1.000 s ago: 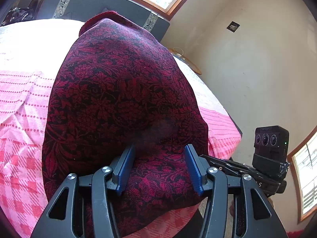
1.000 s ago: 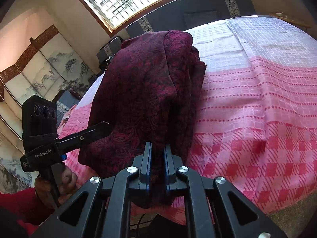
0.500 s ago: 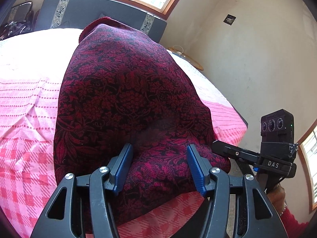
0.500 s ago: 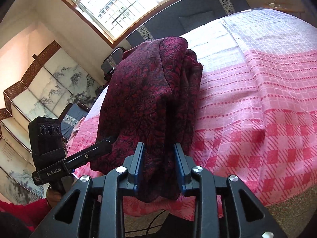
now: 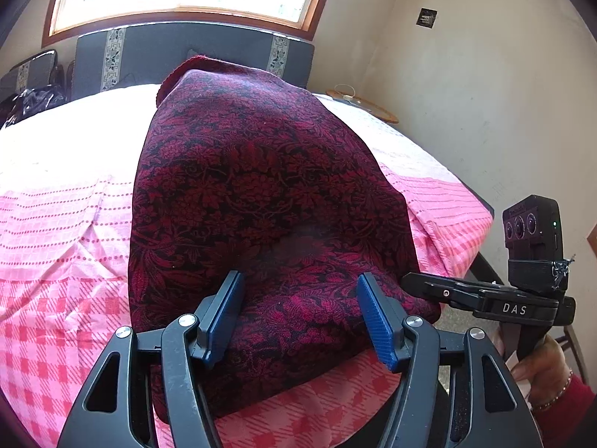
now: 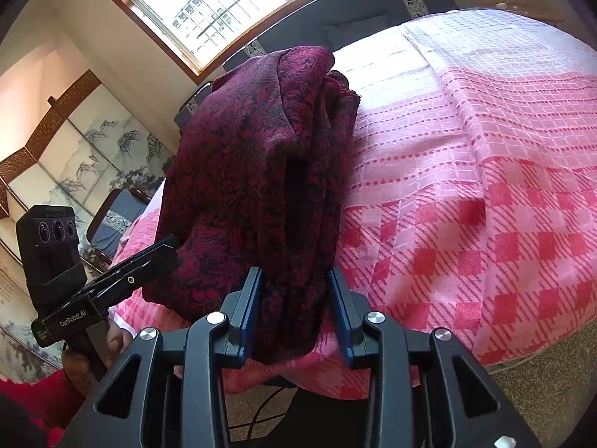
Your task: Fold small clothes
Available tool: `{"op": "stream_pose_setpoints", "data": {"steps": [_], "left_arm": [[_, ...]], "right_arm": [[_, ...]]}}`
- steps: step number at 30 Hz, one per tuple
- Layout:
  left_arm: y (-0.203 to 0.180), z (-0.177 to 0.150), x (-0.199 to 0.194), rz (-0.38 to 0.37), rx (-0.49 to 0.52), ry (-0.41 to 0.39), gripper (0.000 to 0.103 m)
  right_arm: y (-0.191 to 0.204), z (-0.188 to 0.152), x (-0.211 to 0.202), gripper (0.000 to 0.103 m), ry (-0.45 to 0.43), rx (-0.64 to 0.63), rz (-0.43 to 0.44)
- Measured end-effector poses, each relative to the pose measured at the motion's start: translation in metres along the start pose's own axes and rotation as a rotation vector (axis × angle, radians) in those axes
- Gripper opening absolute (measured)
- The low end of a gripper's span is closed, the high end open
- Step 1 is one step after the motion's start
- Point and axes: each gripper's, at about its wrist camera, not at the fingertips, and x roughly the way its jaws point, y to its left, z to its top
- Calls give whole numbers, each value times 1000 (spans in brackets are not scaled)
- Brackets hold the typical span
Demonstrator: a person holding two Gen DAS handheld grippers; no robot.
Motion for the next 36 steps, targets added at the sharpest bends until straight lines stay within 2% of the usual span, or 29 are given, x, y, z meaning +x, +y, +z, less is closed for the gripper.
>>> {"op": "stream_pose_setpoints", "data": {"steps": [9,27,32,36], "left_arm": [[-14,-2,-4,128,118,-29,74],[-16,13,-2,252,189,-34,79],[-2,28,-4,243,166,-30,82],[33,50,-4,125,70,30,83]], "right_arm": [[4,2,2,32,-1,-2,-16],[4,2,2,34,8,9,-6],[2,1,2,34,9,11,2],[2,0,2,34,11,12,8]]}}
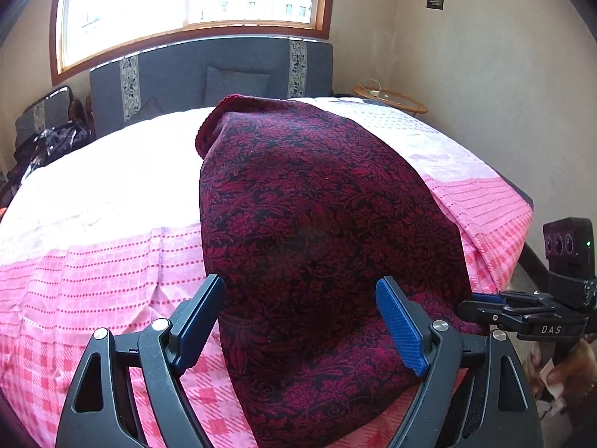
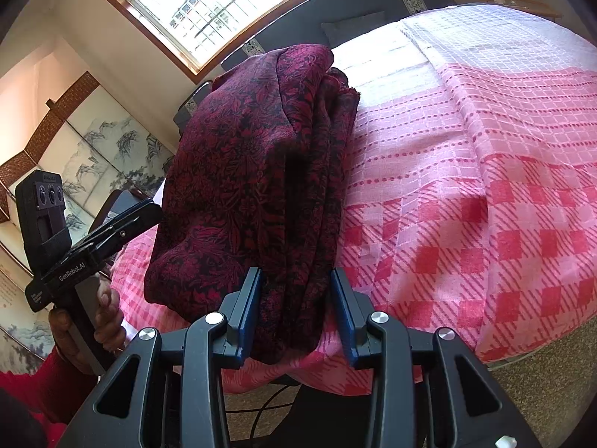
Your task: Fold small clothes
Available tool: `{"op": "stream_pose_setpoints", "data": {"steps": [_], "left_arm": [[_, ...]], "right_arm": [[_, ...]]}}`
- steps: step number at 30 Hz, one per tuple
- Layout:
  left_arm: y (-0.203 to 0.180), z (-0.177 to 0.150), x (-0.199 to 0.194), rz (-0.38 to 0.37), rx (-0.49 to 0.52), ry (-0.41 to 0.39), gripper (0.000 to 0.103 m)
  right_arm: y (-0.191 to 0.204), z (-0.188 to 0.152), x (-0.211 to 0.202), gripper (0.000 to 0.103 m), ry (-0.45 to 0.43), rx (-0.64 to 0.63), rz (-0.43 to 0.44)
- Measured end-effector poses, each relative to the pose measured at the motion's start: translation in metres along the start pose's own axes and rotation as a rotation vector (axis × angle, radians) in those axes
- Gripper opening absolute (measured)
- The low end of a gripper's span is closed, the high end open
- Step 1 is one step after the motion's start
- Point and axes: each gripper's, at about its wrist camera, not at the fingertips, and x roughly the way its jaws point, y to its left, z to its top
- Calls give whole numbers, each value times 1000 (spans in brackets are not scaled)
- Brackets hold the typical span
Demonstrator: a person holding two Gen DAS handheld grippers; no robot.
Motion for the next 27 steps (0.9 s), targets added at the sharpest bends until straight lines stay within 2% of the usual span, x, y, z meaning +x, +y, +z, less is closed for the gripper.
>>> {"op": "stream_pose_setpoints", "data": {"steps": [2,6,7,9,12,15,19,22,23,24,27], "left_arm": [[22,8,5,-70,-51,16,83],[67,20,23,-129,-159,41,83],[80,21,28,-166,-203,47,83],[103,20,41,-311,-294,76,83],[120,16,69,-501,-390,177,83],[128,11,91,-624,-467,238,83],[115,19,97,-606,-384,218,84],[101,20,95,-499,-302,177,79],[98,21,94,-472,-287,173,77],[96,21,93,-457,-290,171,76],[93,21,94,-437,-309,179,75]], "right_arm": [[0,0,0,34,1,-2,3],[-2,-1,0,34,0,0,13],[-2,0,0,34,1,1,16],[-3,1,1,34,2,-1,17],[-4,2,1,34,3,-2,23],[-4,2,1,34,4,-4,23],[-5,2,1,34,1,4,30],[-7,4,0,35,16,39,46],[-6,7,-1,40,35,46,36],[-4,11,-5,43,39,37,-4],[23,39,-30,43,-35,-88,-135]]}}
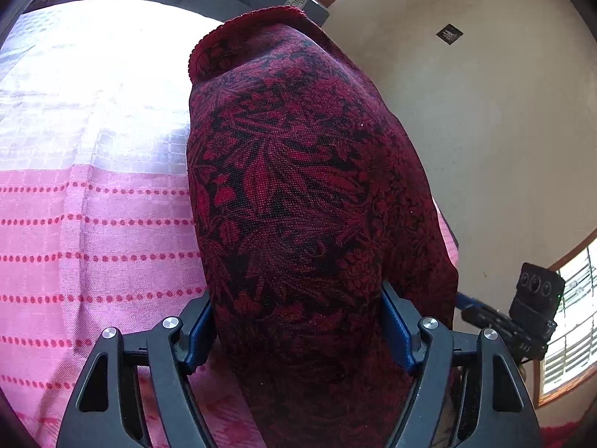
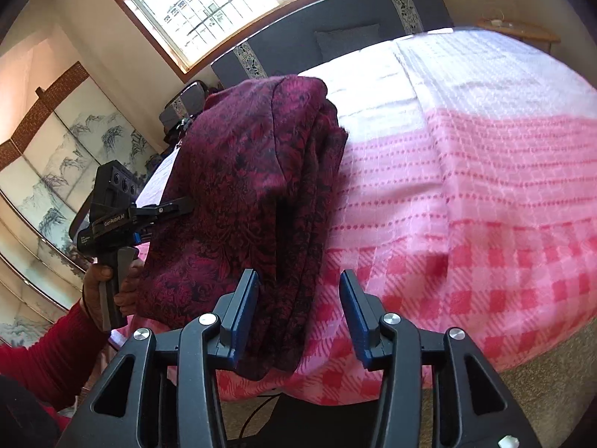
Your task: Fold small clothes
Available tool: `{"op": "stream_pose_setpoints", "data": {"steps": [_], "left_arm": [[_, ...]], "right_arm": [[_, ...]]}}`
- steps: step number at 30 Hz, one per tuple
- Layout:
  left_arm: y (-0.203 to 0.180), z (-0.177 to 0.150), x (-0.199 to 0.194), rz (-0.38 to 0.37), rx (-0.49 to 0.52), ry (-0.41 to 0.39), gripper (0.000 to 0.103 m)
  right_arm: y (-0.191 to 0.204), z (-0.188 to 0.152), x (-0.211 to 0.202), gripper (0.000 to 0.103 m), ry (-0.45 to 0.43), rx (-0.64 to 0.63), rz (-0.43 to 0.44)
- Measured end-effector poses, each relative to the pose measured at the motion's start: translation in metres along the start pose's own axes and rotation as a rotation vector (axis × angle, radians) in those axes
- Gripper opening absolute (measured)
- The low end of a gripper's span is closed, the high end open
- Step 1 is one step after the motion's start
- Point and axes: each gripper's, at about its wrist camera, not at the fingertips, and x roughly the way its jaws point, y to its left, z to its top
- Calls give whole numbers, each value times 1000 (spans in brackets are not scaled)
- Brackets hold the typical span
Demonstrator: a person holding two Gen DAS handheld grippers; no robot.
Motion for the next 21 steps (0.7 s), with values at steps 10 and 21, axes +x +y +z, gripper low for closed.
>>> {"op": "stream_pose_setpoints", "data": {"steps": [10,21], "left_arm": [[-18,-18,5,63,10,-36,76],[-38,-43,7,146,78,-93,76]], "right_arm": [[179,141,116,40,164,-529,103],[113,182,285,22,425,-231,18]]}}
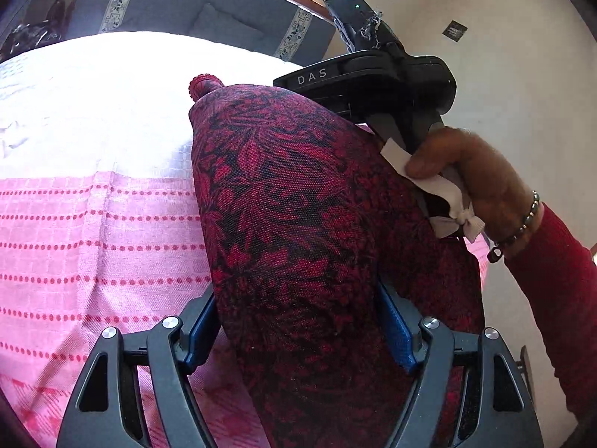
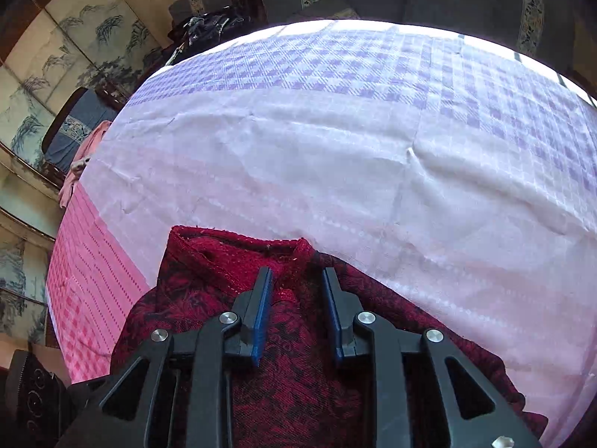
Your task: Fold small clothes
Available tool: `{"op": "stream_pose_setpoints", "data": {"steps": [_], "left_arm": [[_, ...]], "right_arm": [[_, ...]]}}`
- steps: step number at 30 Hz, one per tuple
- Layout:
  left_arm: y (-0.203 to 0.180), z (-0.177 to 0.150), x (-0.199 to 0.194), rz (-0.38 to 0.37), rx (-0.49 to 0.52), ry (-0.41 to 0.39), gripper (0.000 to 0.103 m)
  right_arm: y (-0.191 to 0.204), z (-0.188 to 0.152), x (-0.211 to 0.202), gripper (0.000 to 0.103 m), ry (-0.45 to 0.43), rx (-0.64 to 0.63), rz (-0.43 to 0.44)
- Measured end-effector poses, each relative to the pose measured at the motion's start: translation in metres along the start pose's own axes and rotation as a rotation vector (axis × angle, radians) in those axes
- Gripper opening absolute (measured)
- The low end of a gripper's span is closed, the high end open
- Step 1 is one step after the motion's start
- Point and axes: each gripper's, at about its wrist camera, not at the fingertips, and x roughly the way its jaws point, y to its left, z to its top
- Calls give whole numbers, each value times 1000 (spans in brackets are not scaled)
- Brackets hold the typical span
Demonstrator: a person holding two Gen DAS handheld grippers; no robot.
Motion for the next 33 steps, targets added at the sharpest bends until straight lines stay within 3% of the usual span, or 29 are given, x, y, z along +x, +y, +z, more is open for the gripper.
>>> {"op": "stream_pose_setpoints", "data": {"steps": [2,4,7,9,11,13,16,20,22,33], "left_arm": [[0,0,1,-9,-5,1,76],[7,2,-1,-13,-6,0,76],[10,2,-4,-24,-15,-10,76],[16,5,-8,-23,-14,-12,76],[15,4,-8,-19,-14,-17,77],[16,3,-8,-21,-15,-19,77],[16,2,-8,-23,-15,-23,77],[19,-1,-10,-38,-16,-27,77],[21,-2,-12,-49,-16,-29,77],[37,-5,-19,-99,-45,-39,77]], "right_arm": [[-7,-2,-11,23,-55,27,21],[-13,-7,-42,24,-208,62,50],[-29,-34,-114,27,-464,176,195],[-37,-64,-152,35,-536,197,252],[-38,-101,-169,66,-523,185,244],[-37,-142,-171,75,-484,182,187],[-44,-193,-155,75,-361,193,124],[-55,-236,-130,75,-288,232,187],[-62,-247,-120,75,-278,272,259],[-69,-226,-102,77,-283,251,495]]}}
